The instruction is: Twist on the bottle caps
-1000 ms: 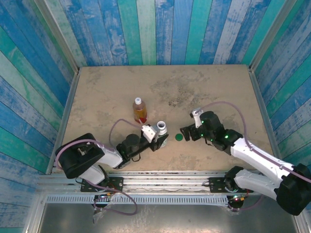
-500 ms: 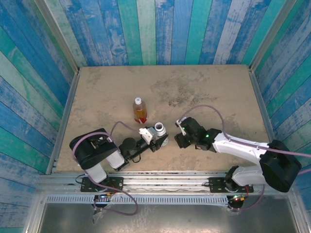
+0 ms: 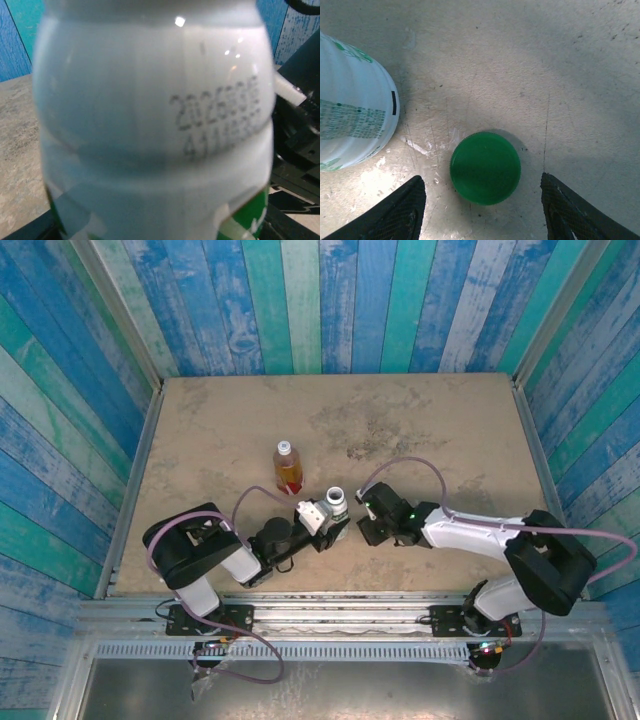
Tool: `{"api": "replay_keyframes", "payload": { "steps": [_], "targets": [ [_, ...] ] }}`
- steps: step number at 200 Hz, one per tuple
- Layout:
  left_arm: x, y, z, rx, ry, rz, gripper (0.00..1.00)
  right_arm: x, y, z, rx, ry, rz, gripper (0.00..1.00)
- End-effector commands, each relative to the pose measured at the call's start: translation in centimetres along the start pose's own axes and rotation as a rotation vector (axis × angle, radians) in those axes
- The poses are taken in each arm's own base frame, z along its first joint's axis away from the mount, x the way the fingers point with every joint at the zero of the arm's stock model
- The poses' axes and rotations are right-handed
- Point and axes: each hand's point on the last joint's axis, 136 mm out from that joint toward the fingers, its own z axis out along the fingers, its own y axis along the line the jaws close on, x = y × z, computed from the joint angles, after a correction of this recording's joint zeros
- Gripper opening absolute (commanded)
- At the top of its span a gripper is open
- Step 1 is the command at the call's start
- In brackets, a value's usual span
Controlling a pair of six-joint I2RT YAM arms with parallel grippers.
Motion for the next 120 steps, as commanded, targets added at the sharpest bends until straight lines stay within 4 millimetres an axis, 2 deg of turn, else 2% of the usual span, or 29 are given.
{"api": "replay_keyframes", "payload": {
  "steps": [1,31,58,84,120],
  "targets": [
    [-0.9,0.0,-0.3,-0.007,-0.033,0.001,0.66,-1.3,0.5,0.0,-0.01,-0.029,0.013,0.61],
    [-1.2,0.2,-0.5,-0.012,-0.054,-0.013,0.66,-1.4,0.2,0.4,0.013,-0.029,0.02,0.54],
    [-1.5,-0.1,-0.7,0.002,-0.079,-0.026,0.66,-1.3,0.3,0.8,0.015,-0.016,0.022,0.53],
    [-2.0,-0.1,-0.9,0.002,-0.107,-0.03,0.76,-1.1,0.1,1.1,0.024,-0.01,0.026,0.53],
    [-2.0,-0.2,-0.8,0.012,-0.11,-0.037,0.67,-0.9,0.2,1.3,0.021,-0.002,0.024,0.5]
  ]
}}
